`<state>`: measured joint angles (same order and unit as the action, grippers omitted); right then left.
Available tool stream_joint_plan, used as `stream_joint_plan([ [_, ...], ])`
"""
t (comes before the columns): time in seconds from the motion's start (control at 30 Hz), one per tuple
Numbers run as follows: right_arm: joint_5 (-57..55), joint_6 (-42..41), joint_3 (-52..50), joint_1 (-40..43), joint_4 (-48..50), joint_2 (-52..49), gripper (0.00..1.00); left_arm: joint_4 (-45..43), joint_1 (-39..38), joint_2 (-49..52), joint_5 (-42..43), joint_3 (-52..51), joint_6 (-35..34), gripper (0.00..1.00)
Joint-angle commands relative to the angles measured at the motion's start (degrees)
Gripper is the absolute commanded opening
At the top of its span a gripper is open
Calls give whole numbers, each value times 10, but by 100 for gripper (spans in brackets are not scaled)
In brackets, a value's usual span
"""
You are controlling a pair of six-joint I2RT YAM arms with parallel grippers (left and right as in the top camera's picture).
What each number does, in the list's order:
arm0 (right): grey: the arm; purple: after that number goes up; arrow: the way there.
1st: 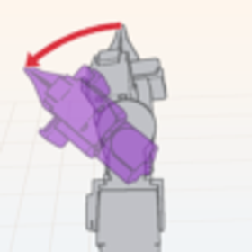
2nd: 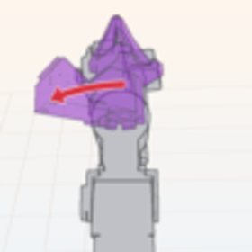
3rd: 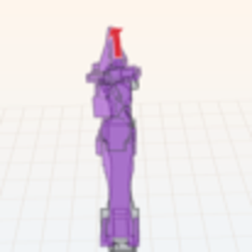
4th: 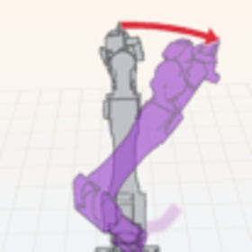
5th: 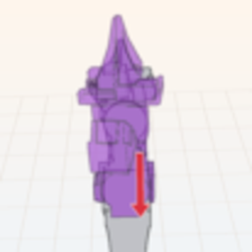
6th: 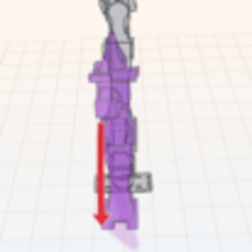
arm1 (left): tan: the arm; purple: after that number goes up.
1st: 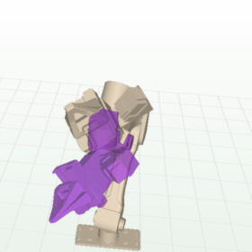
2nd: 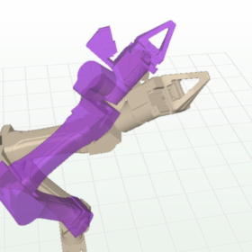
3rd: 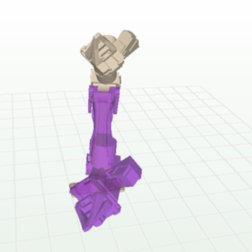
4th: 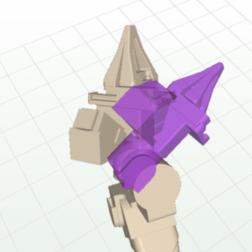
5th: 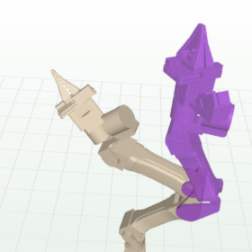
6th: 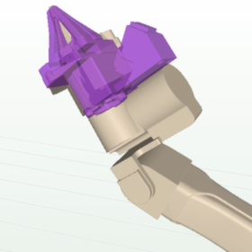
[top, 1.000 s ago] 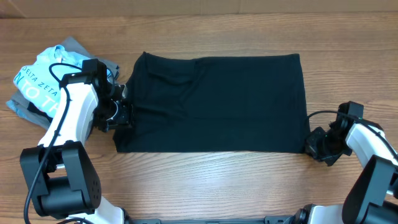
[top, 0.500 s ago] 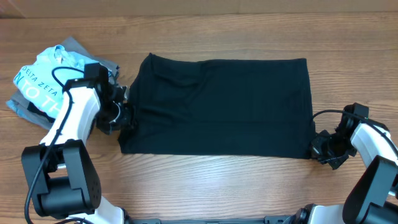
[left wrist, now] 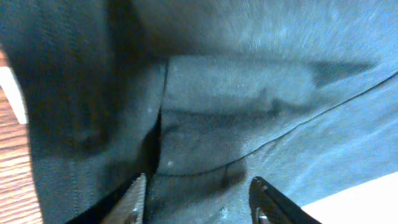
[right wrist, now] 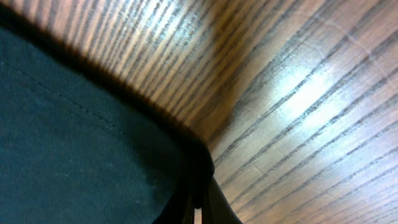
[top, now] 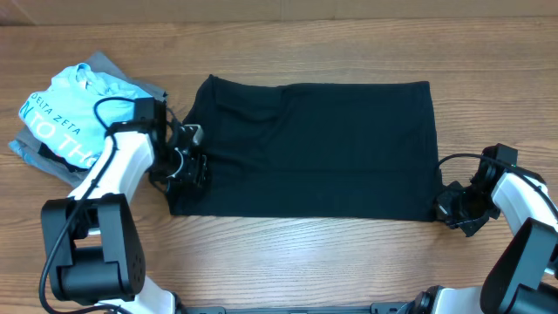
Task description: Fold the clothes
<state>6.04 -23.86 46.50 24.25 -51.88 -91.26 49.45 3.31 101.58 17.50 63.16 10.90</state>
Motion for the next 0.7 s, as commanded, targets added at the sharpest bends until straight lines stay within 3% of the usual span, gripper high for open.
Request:
stream_joint_plan([
  [0.0, 5, -3, 12, 3, 6, -2, 4, -5, -16, -6, -44, -12, 13, 52],
  [0.07, 5, -3, 12, 3, 7, -2, 4, -5, -16, -6, -45, -12, 13, 32],
  [0.1, 5, -3, 12, 3, 7, -2, 4, -7, -16, -6, -46, -12, 10, 15],
  [0.13, 5, -3, 12, 3, 7, -2, 4, -10, -14, -6, -53, -11, 4, 9],
  [0.2, 5, -3, 12, 2, 7, -2, 4, -19, -13, -6, -88, -5, -23, 4],
  [0.33, 5, -3, 12, 2, 5, -2, 4, -45, -3, -6, -121, 23, -42, 5],
  [0.4, 4, -3, 12, 3, 3, -2, 4, -50, 2, -6, -122, 35, -47, 9],
  [0.43, 4, -3, 12, 3, 1, -2, 4, -49, 4, -6, -121, 40, -52, 18],
  [0.5, -9, -1, 12, 3, 0, -2, 4, -33, 4, -6, -120, 46, -56, 67],
  [0.6, -26, -7, 12, 3, 7, -2, 4, -10, 5, -6, -128, 46, -56, 76],
  [0.67, -28, -15, 12, 3, 9, -2, 4, 0, 6, -6, -137, 46, -56, 76],
])
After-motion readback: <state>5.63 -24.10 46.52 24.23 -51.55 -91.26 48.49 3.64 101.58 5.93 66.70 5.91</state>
